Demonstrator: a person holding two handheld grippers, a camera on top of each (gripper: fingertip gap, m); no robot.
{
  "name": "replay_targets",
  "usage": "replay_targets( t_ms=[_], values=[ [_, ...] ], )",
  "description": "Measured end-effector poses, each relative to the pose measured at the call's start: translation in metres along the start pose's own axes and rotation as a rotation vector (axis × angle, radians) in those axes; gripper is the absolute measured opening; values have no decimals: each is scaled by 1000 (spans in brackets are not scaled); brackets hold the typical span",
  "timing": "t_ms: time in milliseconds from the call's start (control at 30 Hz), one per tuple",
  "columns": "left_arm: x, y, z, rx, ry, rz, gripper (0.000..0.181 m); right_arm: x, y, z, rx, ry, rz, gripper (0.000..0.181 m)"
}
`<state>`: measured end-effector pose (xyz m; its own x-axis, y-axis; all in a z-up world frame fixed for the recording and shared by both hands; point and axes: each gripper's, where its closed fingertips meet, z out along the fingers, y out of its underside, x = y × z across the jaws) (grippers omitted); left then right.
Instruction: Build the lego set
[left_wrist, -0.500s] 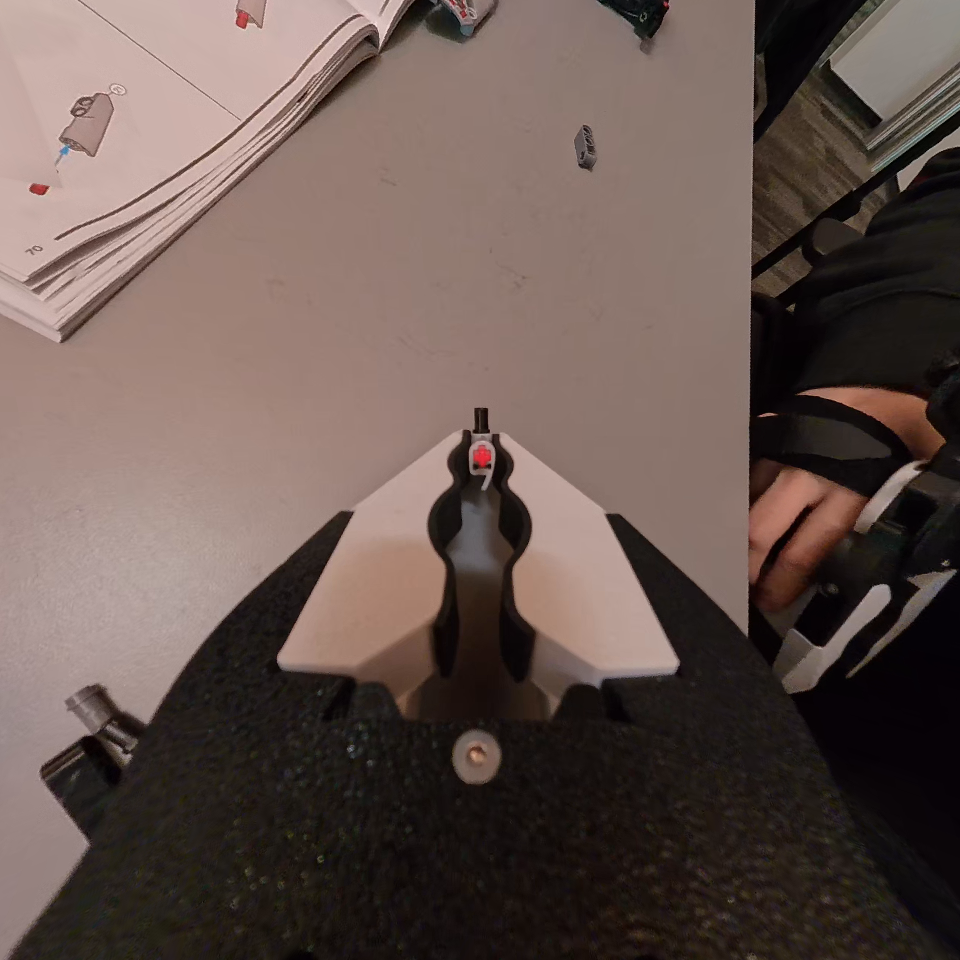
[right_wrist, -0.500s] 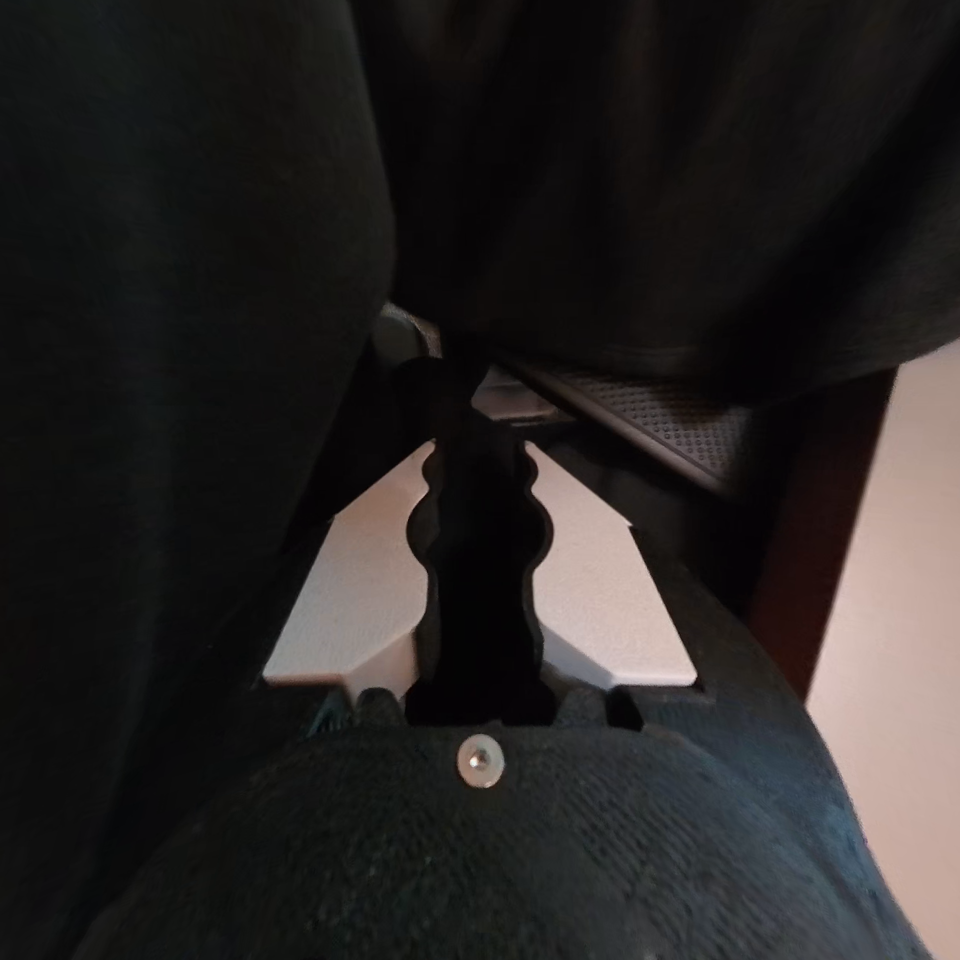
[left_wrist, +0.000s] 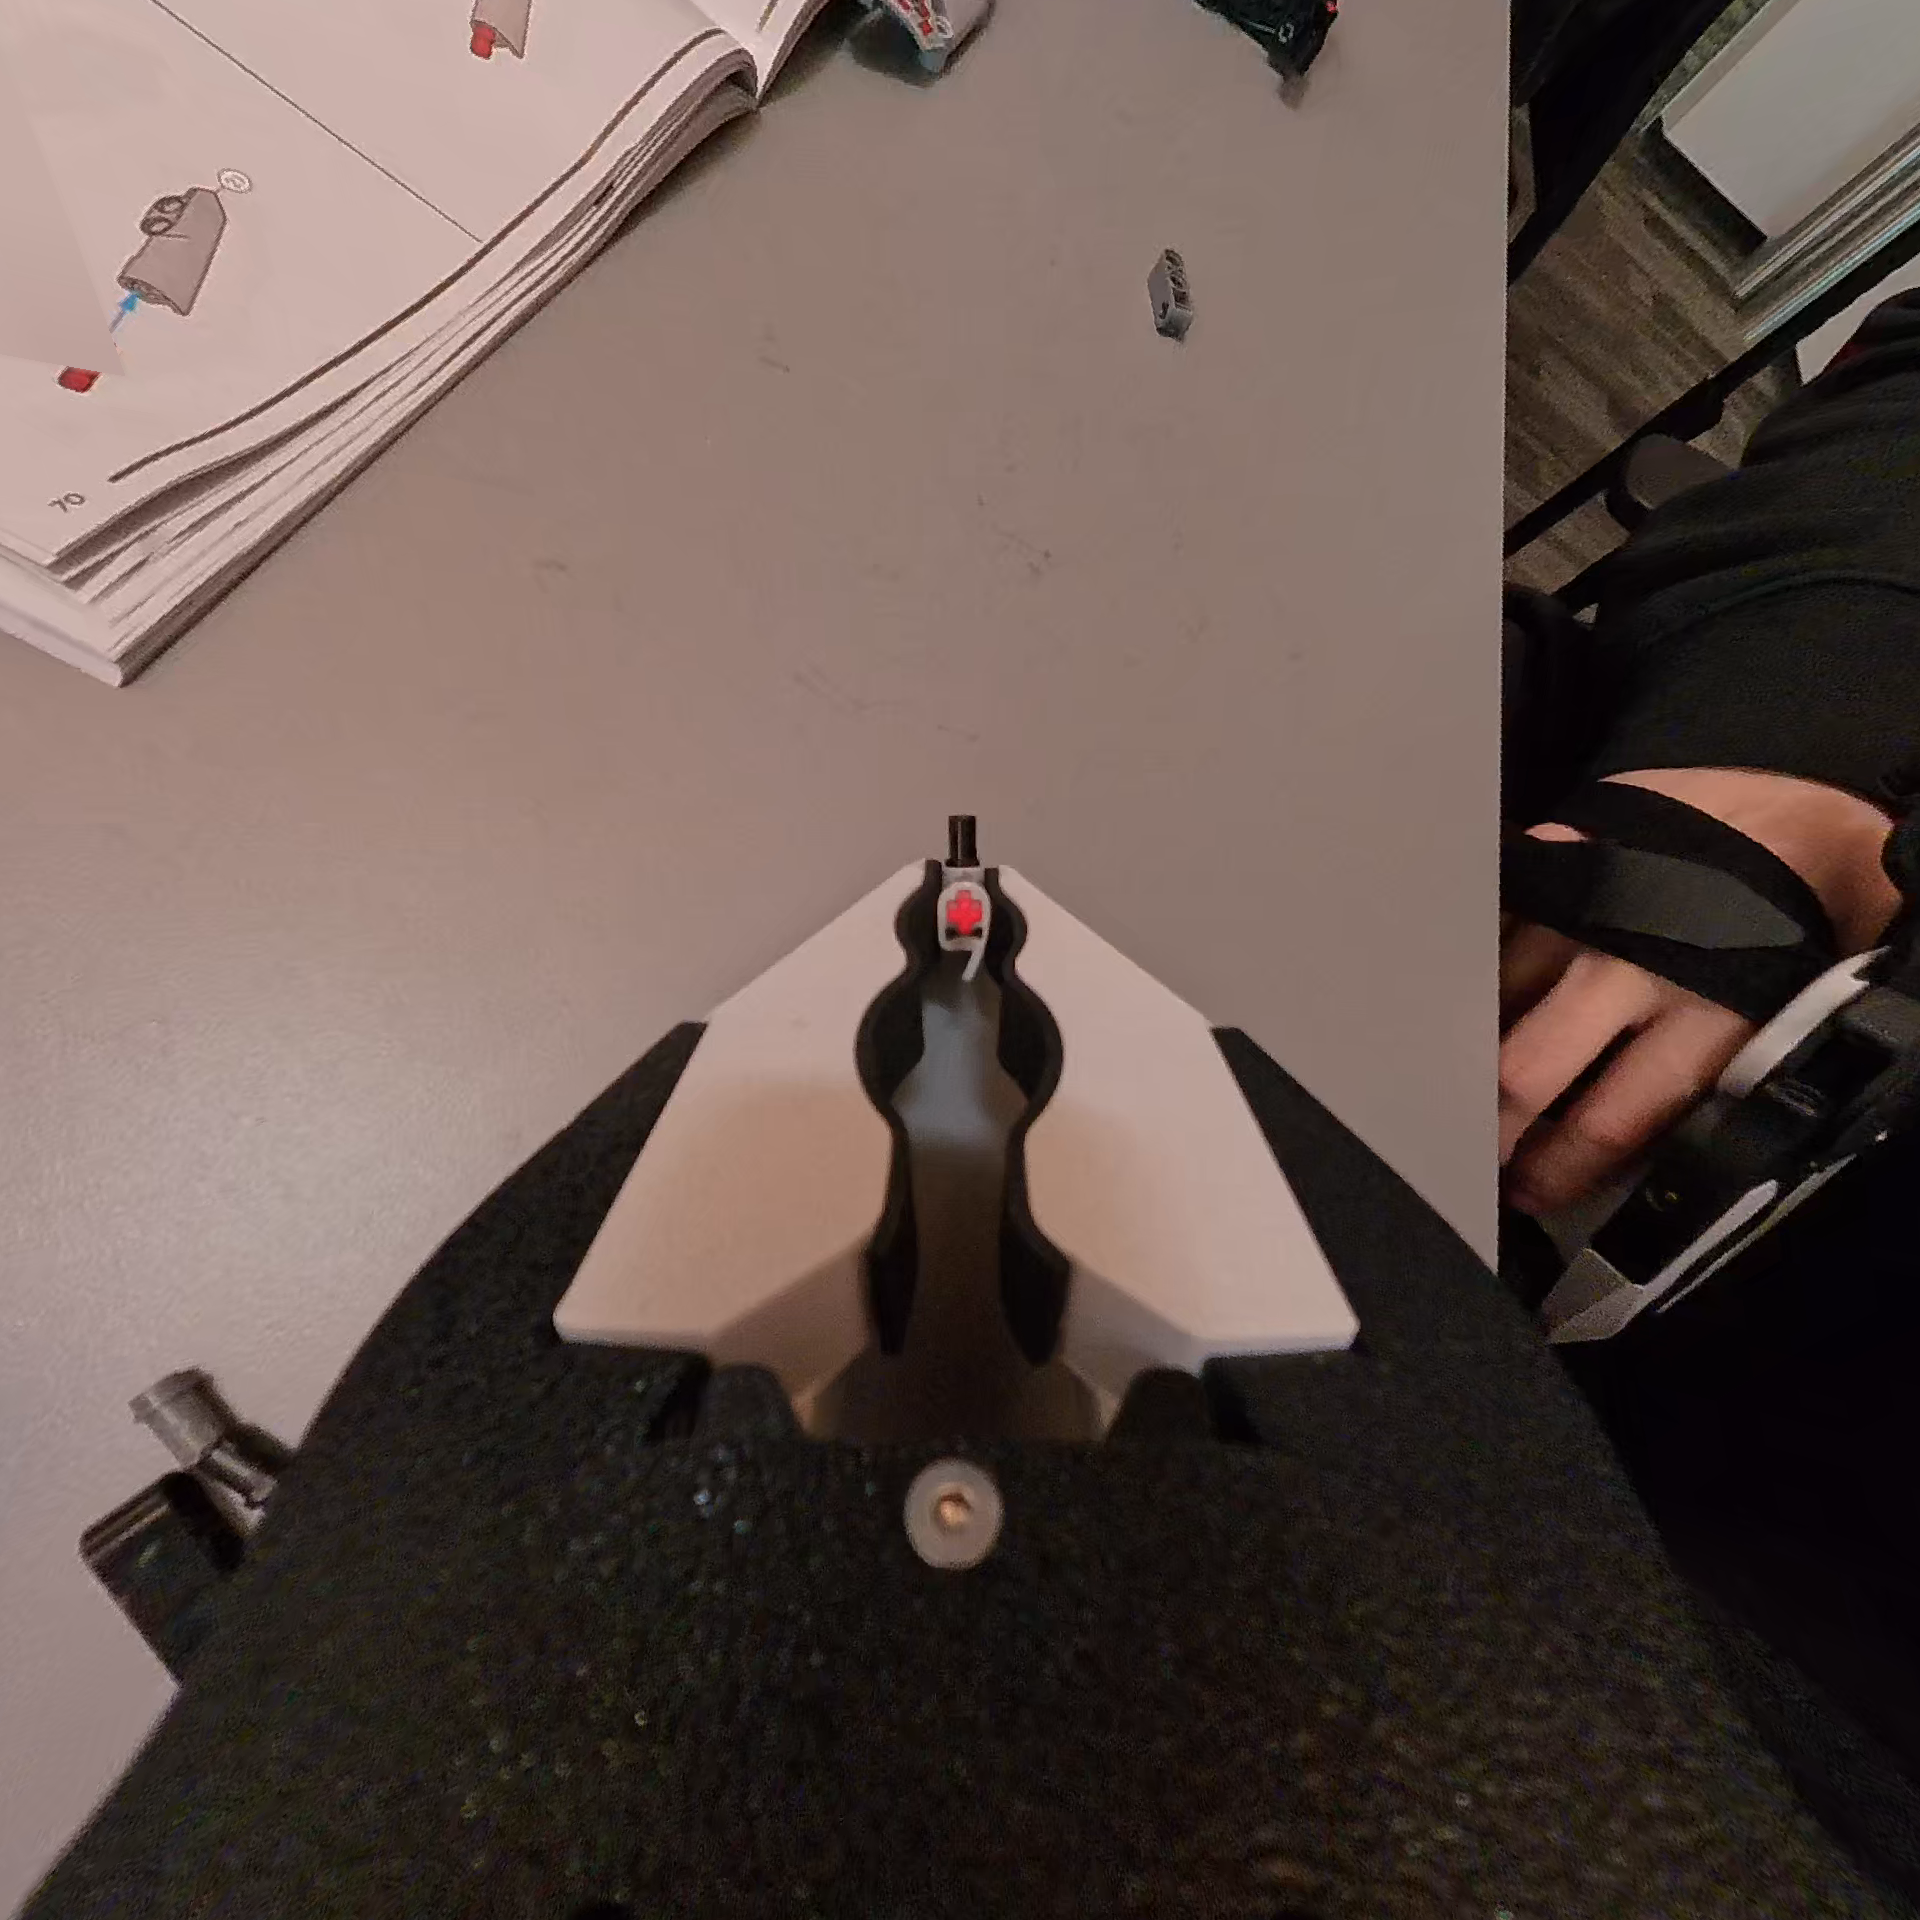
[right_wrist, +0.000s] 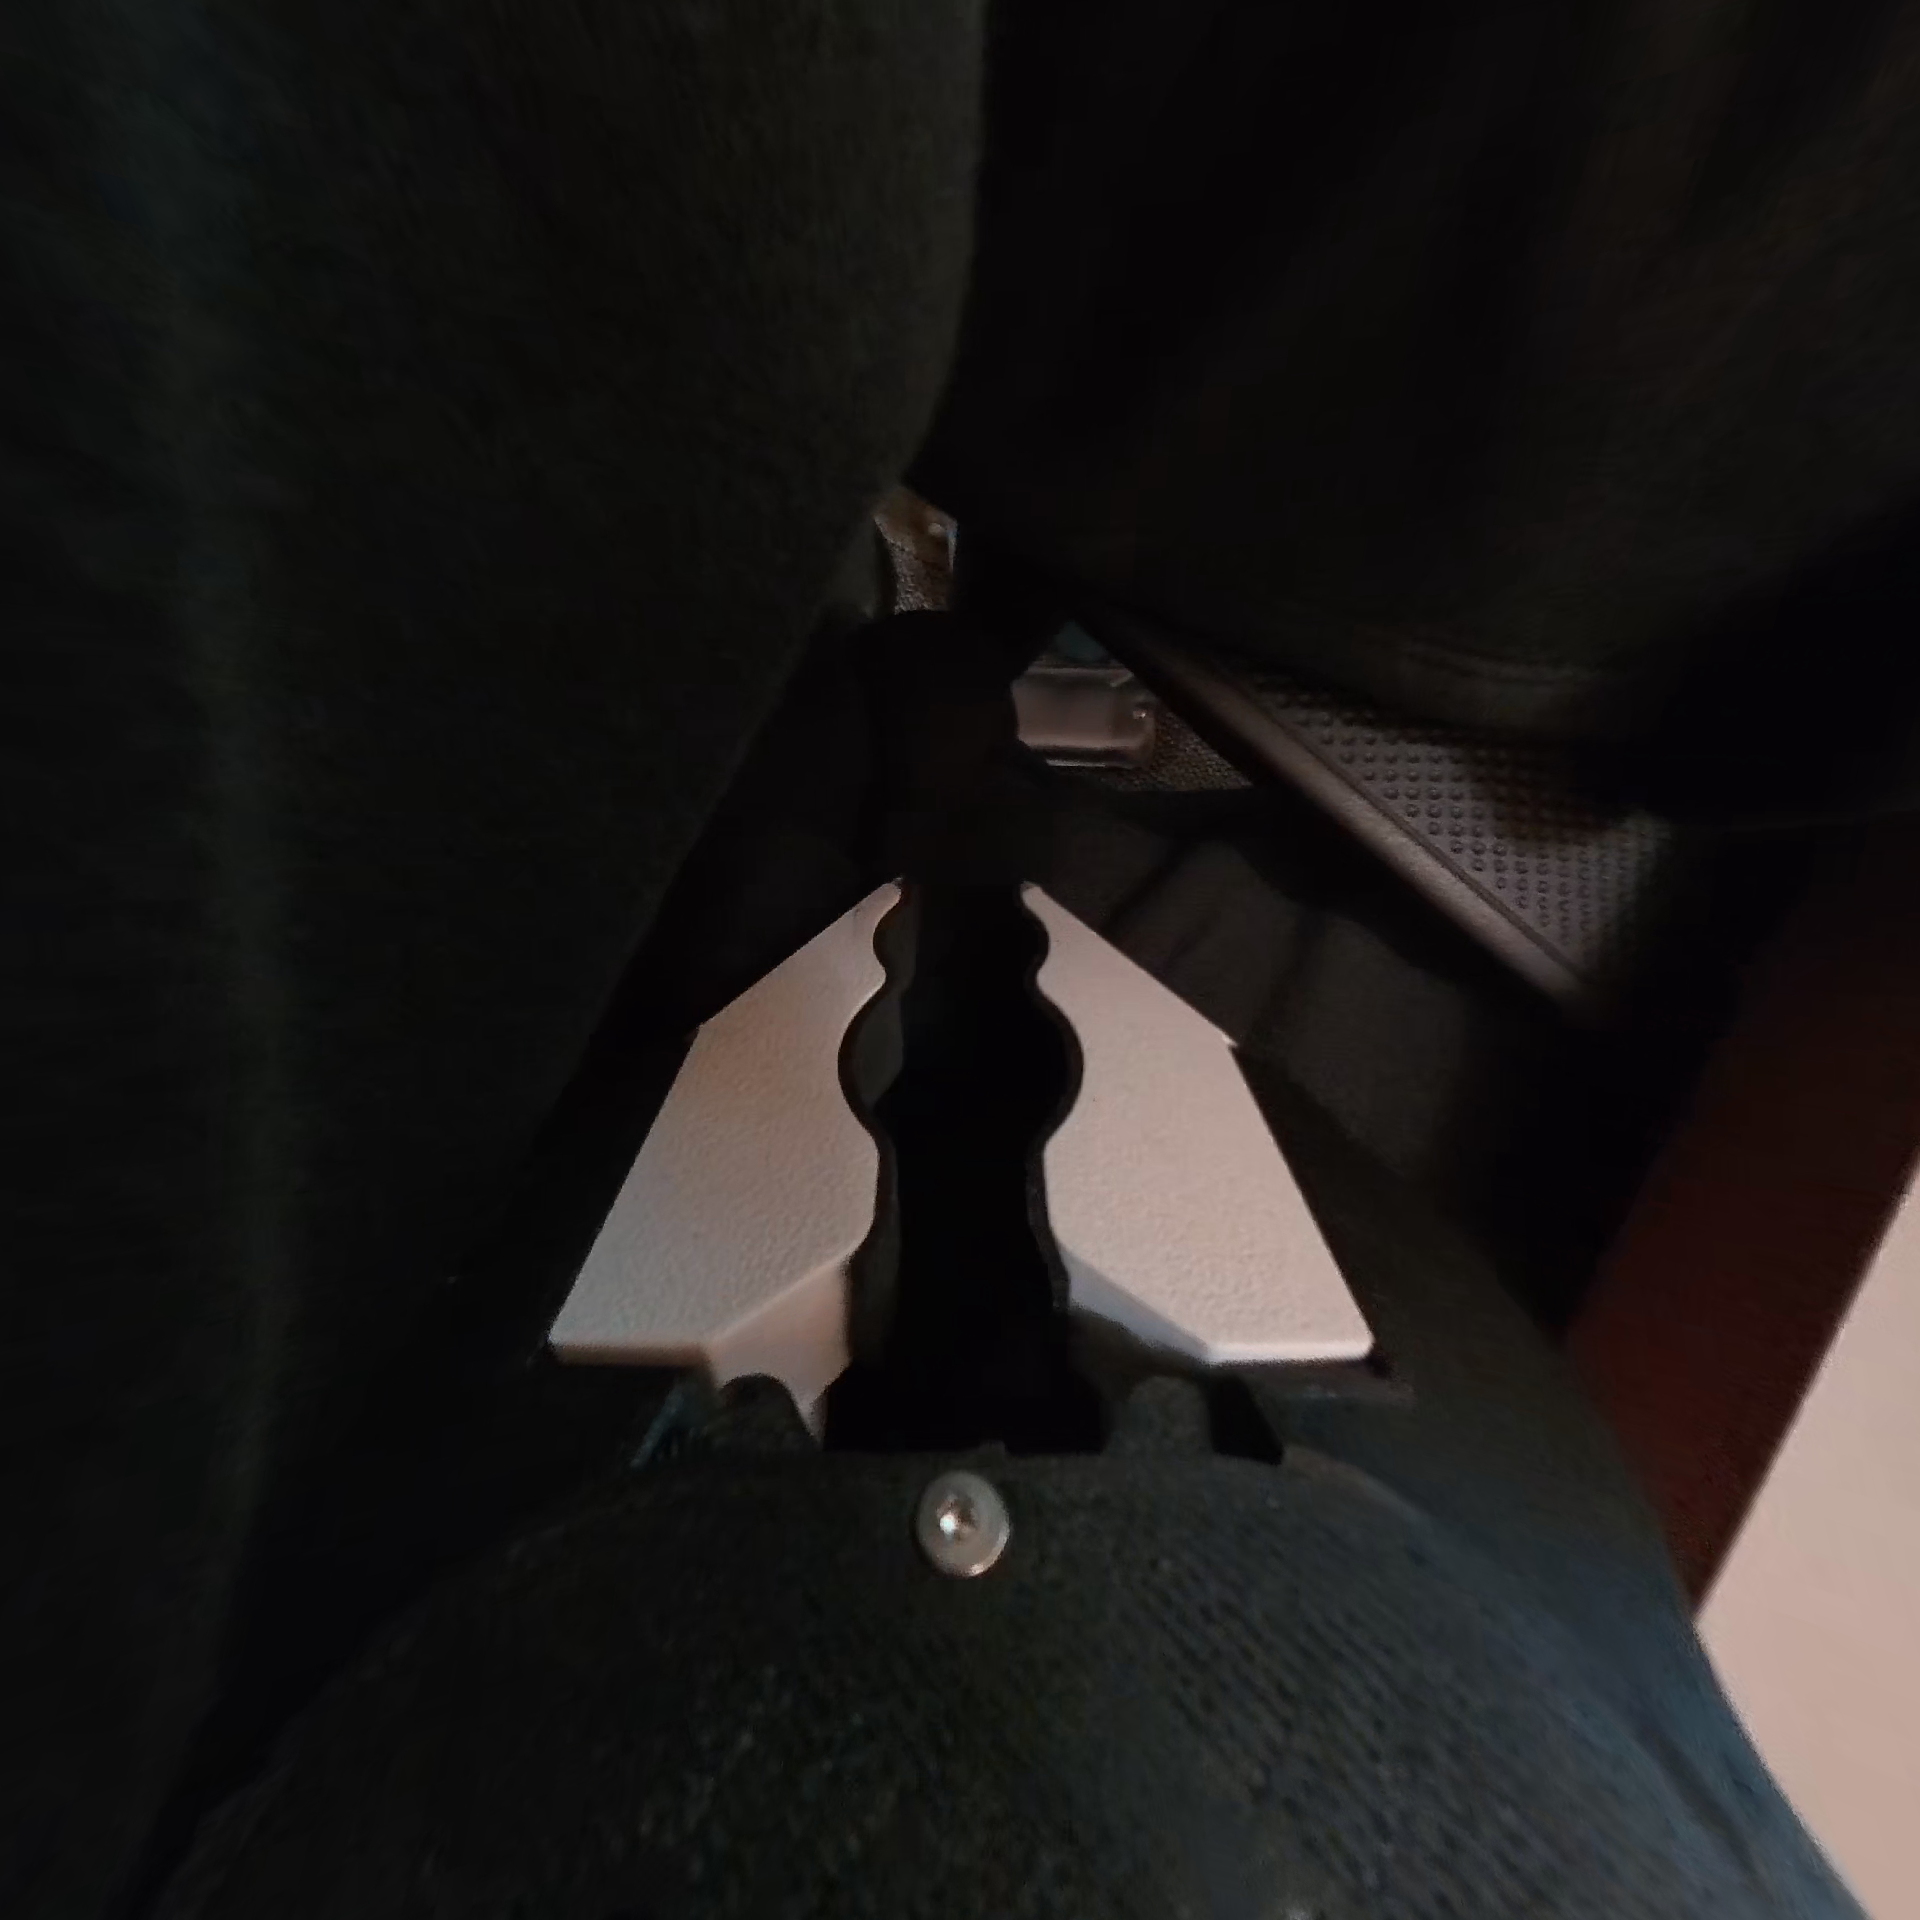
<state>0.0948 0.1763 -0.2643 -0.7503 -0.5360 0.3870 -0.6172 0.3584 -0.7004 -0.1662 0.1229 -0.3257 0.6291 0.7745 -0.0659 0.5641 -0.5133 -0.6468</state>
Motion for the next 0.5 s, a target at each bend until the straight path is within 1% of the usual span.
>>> replay_targets(
  t_ms=[67, 333, 400, 500],
  values=[
    [0, 0, 0, 0, 0, 0, 4, -2, 1, 1, -5, -11, 5, 13],
    [0, 0, 0, 0, 2, -2, 4, -8, 5, 4, -28, -39, 28, 11],
    [0, 0, 0, 1, 2, -3, 4, -11, 6, 4, -25, -49, 22, 6],
    [0, 0, 0, 1, 2, -3, 4, -13, 7, 5, -13, -43, 26, 6]
  ],
)
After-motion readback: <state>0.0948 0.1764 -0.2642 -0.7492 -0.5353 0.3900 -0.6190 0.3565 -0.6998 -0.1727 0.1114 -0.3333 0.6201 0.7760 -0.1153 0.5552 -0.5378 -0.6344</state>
